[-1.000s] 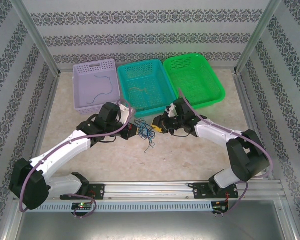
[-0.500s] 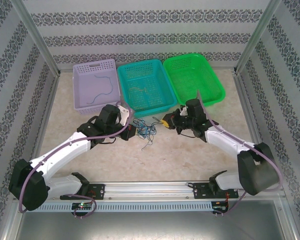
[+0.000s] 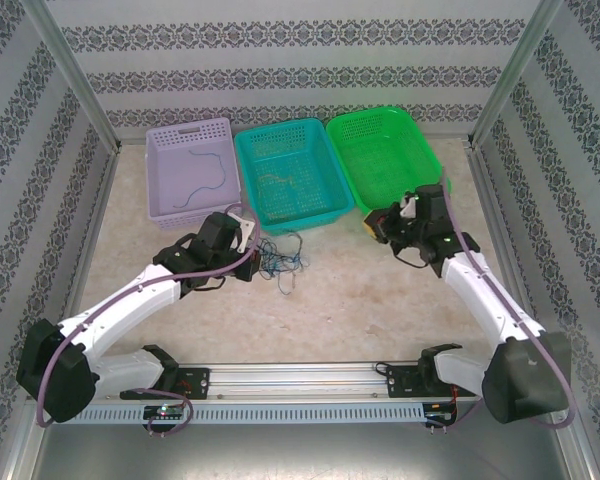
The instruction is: Untangle the cables
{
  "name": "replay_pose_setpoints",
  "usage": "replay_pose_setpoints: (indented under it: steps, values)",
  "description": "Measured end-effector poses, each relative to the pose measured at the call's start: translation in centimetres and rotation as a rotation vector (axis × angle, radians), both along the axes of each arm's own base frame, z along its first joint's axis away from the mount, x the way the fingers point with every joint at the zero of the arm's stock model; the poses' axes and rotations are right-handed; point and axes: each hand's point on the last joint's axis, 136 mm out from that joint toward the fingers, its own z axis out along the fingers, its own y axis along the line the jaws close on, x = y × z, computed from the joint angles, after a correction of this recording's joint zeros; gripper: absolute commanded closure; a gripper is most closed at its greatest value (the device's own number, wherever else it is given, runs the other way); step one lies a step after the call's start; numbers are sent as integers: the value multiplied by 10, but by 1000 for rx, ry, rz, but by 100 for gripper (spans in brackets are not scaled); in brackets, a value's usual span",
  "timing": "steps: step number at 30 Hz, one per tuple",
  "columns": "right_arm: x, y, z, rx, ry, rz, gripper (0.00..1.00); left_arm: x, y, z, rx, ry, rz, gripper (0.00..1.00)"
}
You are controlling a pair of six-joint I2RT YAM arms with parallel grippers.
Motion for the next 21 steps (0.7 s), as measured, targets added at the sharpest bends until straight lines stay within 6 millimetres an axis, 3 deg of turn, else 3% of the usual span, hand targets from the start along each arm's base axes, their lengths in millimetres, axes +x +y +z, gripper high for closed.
replay_pose_setpoints:
  steps: [5, 10, 11, 13, 16, 18, 21]
  values:
    - [7, -28, 21, -98, -73, -54, 100, -2, 20, -18, 100, 48, 71, 100]
    - [8, -23, 29, -160, -107, -7, 100, -3, 24, -20, 118, 51, 81, 100]
    - [5, -16, 27, -165, -103, 17, 98, -3, 23, -20, 117, 51, 80, 100]
    - [-3, 5, 18, -176, -90, 76, 81, -3, 22, -19, 111, 51, 76, 100]
    - [-27, 51, -4, -201, -49, 216, 56, -5, 19, -16, 90, 51, 62, 100]
    - [-44, 84, -23, -220, -9, 317, 49, -6, 17, -15, 82, 52, 53, 100]
    - [-59, 111, -52, -255, 60, 407, 45, -8, 15, -15, 72, 59, 43, 100]
